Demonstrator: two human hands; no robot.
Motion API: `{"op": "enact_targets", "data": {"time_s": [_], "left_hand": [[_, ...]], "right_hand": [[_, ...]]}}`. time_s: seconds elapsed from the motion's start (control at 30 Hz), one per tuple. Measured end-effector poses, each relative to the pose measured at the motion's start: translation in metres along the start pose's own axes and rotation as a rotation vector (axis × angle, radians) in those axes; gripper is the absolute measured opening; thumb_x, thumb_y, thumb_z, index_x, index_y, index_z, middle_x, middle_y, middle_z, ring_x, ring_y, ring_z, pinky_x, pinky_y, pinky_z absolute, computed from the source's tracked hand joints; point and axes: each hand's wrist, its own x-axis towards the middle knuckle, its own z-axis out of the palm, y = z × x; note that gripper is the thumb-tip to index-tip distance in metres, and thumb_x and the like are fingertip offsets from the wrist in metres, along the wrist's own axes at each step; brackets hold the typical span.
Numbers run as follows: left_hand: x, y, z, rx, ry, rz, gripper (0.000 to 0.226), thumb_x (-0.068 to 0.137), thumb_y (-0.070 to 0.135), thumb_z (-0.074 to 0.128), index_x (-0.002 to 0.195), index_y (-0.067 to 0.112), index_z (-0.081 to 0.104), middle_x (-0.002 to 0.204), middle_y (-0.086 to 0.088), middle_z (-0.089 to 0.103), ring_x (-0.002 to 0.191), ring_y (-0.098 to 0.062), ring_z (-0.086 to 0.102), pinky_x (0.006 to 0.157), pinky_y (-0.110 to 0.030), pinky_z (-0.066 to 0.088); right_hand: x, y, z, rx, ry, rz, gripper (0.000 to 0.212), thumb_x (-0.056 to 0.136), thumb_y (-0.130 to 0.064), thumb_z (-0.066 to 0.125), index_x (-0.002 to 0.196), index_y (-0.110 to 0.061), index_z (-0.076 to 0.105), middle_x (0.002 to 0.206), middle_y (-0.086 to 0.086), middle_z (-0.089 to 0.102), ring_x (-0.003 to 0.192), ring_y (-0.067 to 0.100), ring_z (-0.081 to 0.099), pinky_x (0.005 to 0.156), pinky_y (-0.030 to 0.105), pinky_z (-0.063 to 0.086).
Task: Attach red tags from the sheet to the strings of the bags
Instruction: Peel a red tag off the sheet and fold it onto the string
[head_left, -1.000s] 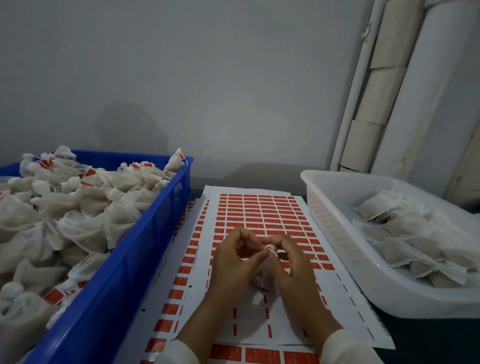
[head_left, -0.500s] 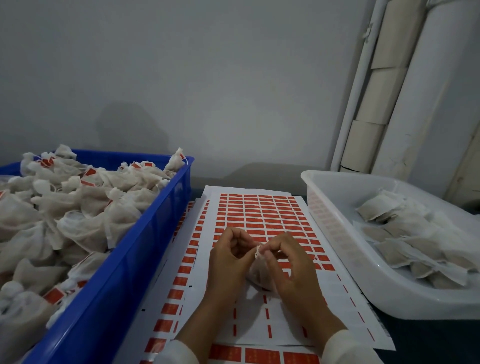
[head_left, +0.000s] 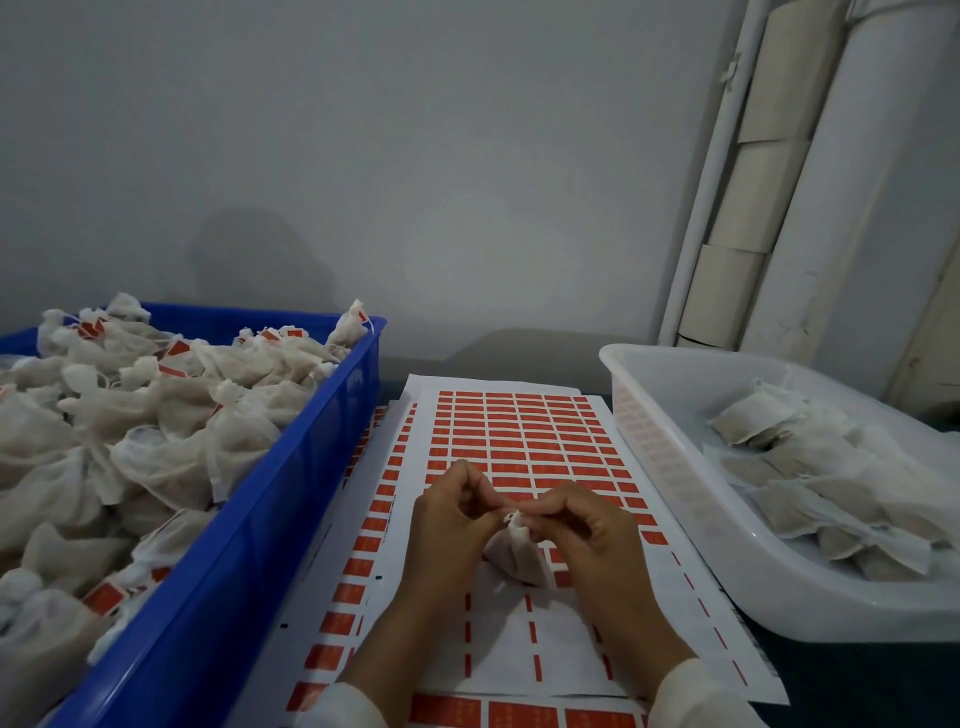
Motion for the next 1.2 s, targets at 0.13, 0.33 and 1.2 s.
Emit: {"op": "enact_targets", "data": {"time_s": [0.13,0.33,1.2], "left_hand": [[0.0,0.0,-0.001,0.022,-0.02,0.016,0.022,0.079,0.007,0.07,0.072,0.019,0.052,0.072,0.006,0.064,0.071,-0.002,0.063,0.062,-0.007,0.049],[-0.001,0.004,0.0,-0.076,-0.081,0.06,0.013,0.081,0.008,0.068,0.084,0.016,0.059,0.081,0.004,0.067,0.076,-0.004,0.065,0.067,-0.012,0.051],[-0.011,0.002,0.009,-0.055,-0.337,0.019,0.021,0.085,0.022,0.065,0.099,0.03,0.052,0.094,0.023,0.06,0.094,0.004,0.058,0.07,-0.01,0.05]], "right_hand": [[0.001,0.0,-0.001,0.02,-0.019,0.044,0.015,0.085,-0.006,0.062,0.078,-0.018,0.068,0.077,-0.006,0.069,0.076,0.011,0.064,0.076,0.023,0.055],[0.0,-0.005,0.005,0.14,0.016,0.143,0.01,0.089,-0.013,0.057,0.082,-0.02,0.058,0.079,-0.009,0.064,0.077,0.008,0.063,0.073,0.014,0.052],[0.003,0.003,0.0,-0.217,0.131,-0.045,0.015,0.084,-0.024,0.062,0.098,-0.025,0.057,0.095,-0.013,0.062,0.083,0.003,0.061,0.085,0.017,0.05]]}}
